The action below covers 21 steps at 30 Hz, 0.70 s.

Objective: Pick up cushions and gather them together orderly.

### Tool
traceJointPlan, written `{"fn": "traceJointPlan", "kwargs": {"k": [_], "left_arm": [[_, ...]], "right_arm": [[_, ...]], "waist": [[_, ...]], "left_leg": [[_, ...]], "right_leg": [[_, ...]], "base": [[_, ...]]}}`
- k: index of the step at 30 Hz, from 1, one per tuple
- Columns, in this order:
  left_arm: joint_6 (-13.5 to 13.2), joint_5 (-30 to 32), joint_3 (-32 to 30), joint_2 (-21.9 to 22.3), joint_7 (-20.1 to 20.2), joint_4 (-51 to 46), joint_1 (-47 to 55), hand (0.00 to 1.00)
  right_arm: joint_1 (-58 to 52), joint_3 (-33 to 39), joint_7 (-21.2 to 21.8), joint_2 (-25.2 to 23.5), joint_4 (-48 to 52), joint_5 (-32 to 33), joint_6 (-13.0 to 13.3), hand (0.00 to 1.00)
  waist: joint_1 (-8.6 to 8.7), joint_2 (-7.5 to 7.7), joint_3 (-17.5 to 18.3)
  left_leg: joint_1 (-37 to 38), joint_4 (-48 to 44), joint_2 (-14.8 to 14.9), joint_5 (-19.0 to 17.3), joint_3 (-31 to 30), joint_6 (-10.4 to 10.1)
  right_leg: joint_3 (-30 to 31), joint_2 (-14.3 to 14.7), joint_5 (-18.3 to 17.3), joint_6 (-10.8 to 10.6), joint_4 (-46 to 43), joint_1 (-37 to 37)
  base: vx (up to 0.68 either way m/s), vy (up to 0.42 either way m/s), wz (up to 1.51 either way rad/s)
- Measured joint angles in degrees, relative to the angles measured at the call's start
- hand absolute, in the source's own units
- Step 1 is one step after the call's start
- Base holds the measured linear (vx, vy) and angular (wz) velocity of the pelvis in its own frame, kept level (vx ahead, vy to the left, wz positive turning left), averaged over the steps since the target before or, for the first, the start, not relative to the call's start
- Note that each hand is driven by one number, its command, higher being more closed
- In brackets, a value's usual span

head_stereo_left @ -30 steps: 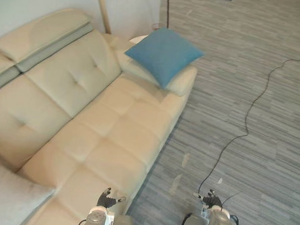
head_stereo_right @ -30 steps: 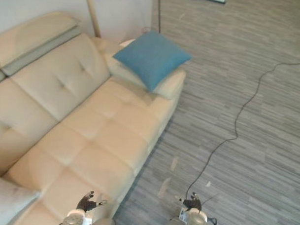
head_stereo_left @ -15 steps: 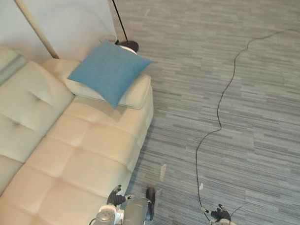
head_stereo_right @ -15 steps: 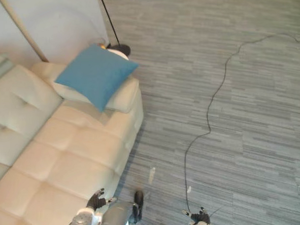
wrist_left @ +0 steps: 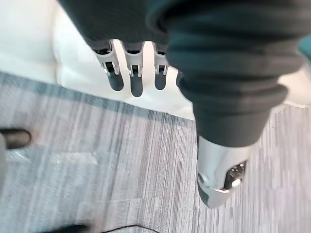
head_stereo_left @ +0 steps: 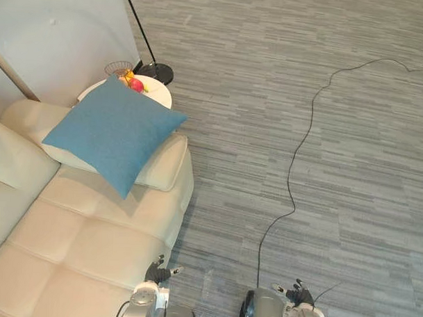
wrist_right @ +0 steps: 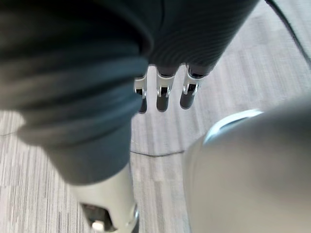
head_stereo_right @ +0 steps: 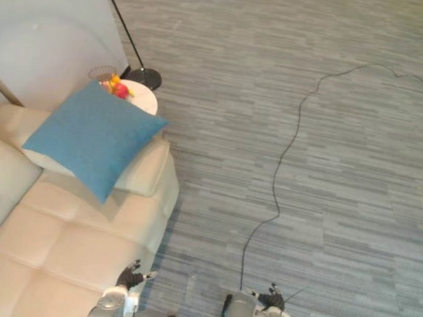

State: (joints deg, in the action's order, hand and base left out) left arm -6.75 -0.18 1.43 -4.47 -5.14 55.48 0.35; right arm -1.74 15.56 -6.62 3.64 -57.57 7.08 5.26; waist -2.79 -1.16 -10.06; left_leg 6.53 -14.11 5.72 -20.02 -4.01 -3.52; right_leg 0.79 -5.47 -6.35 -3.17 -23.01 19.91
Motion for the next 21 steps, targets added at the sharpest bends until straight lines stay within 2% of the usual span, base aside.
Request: {"fn": "traceJointPlan", "kwargs": {"k": [1, 2, 4, 5, 6, 7, 8, 9, 10, 11, 12, 13, 14, 16, 17, 18, 19, 20, 21], "left_arm": [[0.0, 0.0, -0.3, 0.7, -0.1, 0.4, 0.1, 0.00], [0.0, 0.0, -0.6, 2.3, 0.1, 0.8, 0.9, 0.00], [0.0, 0.1, -1.8, 3.5, 0.2, 0.7, 1.1, 0.00], [0.0, 0.0, -2.8, 4.0, 0.2, 0.1, 0.8, 0.00], [-0.3, 0.0, -2.7, 3.7, 0.3, -0.8, 0.8, 0.00], [-0.3, 0.0, -2.6, 3.7, 0.3, -0.8, 0.8, 0.00], [-0.4, 0.0, -2.3, 3.7, 0.3, -0.9, 0.9, 0.00], [-0.4, 0.0, -2.0, 3.7, 0.3, -0.9, 0.9, 0.00], [-0.4, 0.0, -2.0, 3.7, 0.3, -0.9, 0.8, 0.00], [-0.5, 0.0, -1.6, 3.7, 0.3, -0.9, 0.8, 0.00], [-0.5, 0.0, -1.2, 3.5, 0.4, -0.9, 0.5, 0.00], [-0.5, 0.0, -1.0, 3.5, 0.4, -0.8, 0.4, 0.00], [-0.4, 0.1, 0.2, 3.1, 0.4, -0.4, 0.2, 0.00], [-0.4, 0.1, 0.5, 1.7, 0.4, 0.0, -0.1, 0.00], [-0.3, 0.1, 0.5, 0.7, 0.5, 0.5, -0.2, 0.00], [-0.2, 0.1, 0.5, 0.6, 0.5, 0.6, -0.2, 0.00], [-0.3, 0.0, 0.5, 0.7, 0.6, 0.8, -0.2, 0.00], [-0.2, 0.0, 0.5, 0.5, 0.6, 1.3, -0.1, 0.00], [-0.2, 0.0, 0.5, 0.5, 0.6, 1.4, -0.1, 0.00]], "right_arm": [[0.2, 0.1, -0.1, 0.4, -0.1, -0.1, 0.0, 0.00], [0.3, 0.3, -0.2, 1.3, -0.4, -0.2, 0.0, 0.00], [0.1, 0.2, -0.2, 1.2, -0.3, -0.1, 0.0, 0.00], [-0.6, 0.0, -0.2, 1.1, 0.0, 0.3, -0.1, 0.00], [-0.6, -0.3, -0.2, 0.6, -0.1, 0.5, -0.1, 0.00], [-0.6, -0.2, -0.2, 0.2, -0.3, 0.5, -0.1, 0.00], [-0.4, 0.0, -0.3, 0.4, -0.5, 1.4, 0.0, 0.00], [-0.1, 0.0, -0.3, 0.7, -0.5, 2.1, 0.2, 0.00], [-0.1, 0.0, -0.3, 0.7, -0.5, 2.1, 0.2, 0.00], [-0.1, 0.0, -0.2, 1.0, -0.6, 2.3, 0.5, 0.00], [0.0, 0.0, -0.2, 1.0, -0.6, 2.6, 0.7, 0.00], [0.1, 0.0, -0.2, 1.0, -0.6, 2.6, 0.7, 0.00], [-0.2, 0.0, -0.3, 1.2, -1.0, 2.6, 0.7, 0.00], [0.0, -0.2, -0.2, 0.1, -2.2, 2.6, 0.7, 0.00], [0.8, -0.2, -0.2, -0.7, -2.1, 2.6, 0.8, 0.00], [0.8, -0.2, -0.2, -0.8, -2.1, 2.6, 0.9, 0.00], [0.4, 0.0, -0.2, -0.8, -2.2, 2.5, 0.9, 0.00], [-0.1, 0.0, -0.1, -1.0, -2.2, 2.3, 0.8, 0.00], [-0.2, 0.0, -0.1, -1.0, -2.2, 2.2, 0.8, 0.00]], "waist": [[-0.32, -1.17, 0.2], [-0.45, -1.76, 0.6], [-0.20, -2.44, 0.3], [-0.18, -2.55, 0.2], [-0.70, -1.70, -0.4], [-0.77, -1.87, -0.4], [-0.91, -2.07, -0.2], [-0.89, -2.09, -0.1], [-0.88, -2.09, -0.1], [-0.89, -2.10, -0.1], [-0.83, -2.20, 0.0], [-0.83, -2.22, 0.0], [-0.87, -2.49, 0.2], [-1.21, -0.24, 1.4], [-1.26, 0.82, 1.9], [-1.17, 0.88, 1.9], [-1.08, 0.89, 1.9], [-1.09, 1.09, 2.0], [-1.05, 1.08, 2.1]], "left_leg": [[-0.5, -1.2, 1.3, -0.3, -0.7, -0.2], [-2.7, -7.1, 2.4, 0.8, -3.8, -1.6], [-7.0, -16.2, 3.3, 2.9, -5.5, -3.2], [-12.1, -26.9, 4.1, 8.4, -5.2, -3.3], [-16.7, -35.4, 6.2, 11.5, -2.0, -1.8], [-17.6, -37.1, 6.9, 10.8, -0.5, -1.5], [-20.1, -38.5, 7.9, 7.6, 4.8, -0.4], [-21.5, -35.5, 6.9, 5.5, 8.6, -0.3], [-21.9, -33.7, 6.3, 5.2, 9.7, -0.1], [-23.0, -25.8, 4.1, 5.0, 12.5, 0.2], [-23.5, -15.4, 1.8, 7.1, 15.1, 0.4], [-23.6, -12.7, 1.3, 8.1, 15.9, 0.3], [-23.6, -3.7, 0.2, 17.0, 19.2, 2.7], [-22.5, -1.7, -1.8, 17.2, 20.7, 3.9], [-23.4, -3.2, -2.9, 15.5, 19.4, 5.3], [-23.5, -3.8, -3.1, 15.0, 19.1, 5.5], [-22.5, -5.2, -3.7, 13.3, 19.0, 6.3], [-20.0, -4.6, -4.9, 12.2, 17.6, 6.5], [-19.2, -4.2, -5.3, 11.9, 17.1, 6.6]], "right_leg": [[-0.6, 0.8, -0.6, 0.3, -1.6, -0.1], [-2.9, 1.3, -4.5, 3.0, -4.9, -0.3], [-6.9, 1.1, -6.2, 3.9, -5.4, -2.3], [-9.7, 1.3, -7.3, 5.0, -4.2, -5.3], [-11.0, 1.4, -8.4, 7.1, -1.9, -9.4], [-11.8, 1.5, -8.4, 7.1, -1.2, -10.7], [-13.5, 1.3, -8.3, 7.3, 1.7, -14.3], [-15.0, 0.4, -8.3, 7.3, 4.3, -17.1], [-15.6, 0.1, -8.3, 7.3, 5.1, -17.9], [-17.0, -0.7, -8.4, 7.1, 7.0, -19.8], [-19.0, -1.2, -8.8, 6.3, 8.6, -21.3], [-19.5, -1.3, -8.9, 6.0, 8.9, -21.8], [-21.1, -1.0, -9.8, 4.5, 9.9, -23.4], [-20.9, -2.0, -9.3, 3.0, 11.8, -24.1], [-20.8, -2.6, -8.5, 1.9, 12.2, -24.5], [-20.7, -2.8, -8.4, 1.7, 11.7, -24.7], [-20.1, -4.0, -8.4, 1.5, 6.3, -24.4], [-19.2, -5.8, -7.5, -0.4, -3.0, -22.7], [-18.9, -6.4, -6.8, -1.6, -6.0, -21.9]], "base": [[0.41, -0.356, 0.50], [0.38, -0.336, 0.47], [0.41, -0.380, 0.73], [0.42, -0.378, 0.97], [0.34, -0.285, 0.81], [0.32, -0.220, 0.61], [0.31, -0.151, 0.51], [0.30, -0.109, 0.50], [0.32, -0.039, 0.53], [0.32, 0.016, 0.64], [0.27, 0.023, 0.66], [0.33, 0.069, 0.73], [0.21, 0.049, 0.49], [0.35, 0.067, 0.39], [0.36, 0.065, 0.32], [0.44, 0.137, 0.54], [0.37, 0.171, 0.66], [0.37, 0.171, 0.68], [0.36, 0.164, 0.83]]}}
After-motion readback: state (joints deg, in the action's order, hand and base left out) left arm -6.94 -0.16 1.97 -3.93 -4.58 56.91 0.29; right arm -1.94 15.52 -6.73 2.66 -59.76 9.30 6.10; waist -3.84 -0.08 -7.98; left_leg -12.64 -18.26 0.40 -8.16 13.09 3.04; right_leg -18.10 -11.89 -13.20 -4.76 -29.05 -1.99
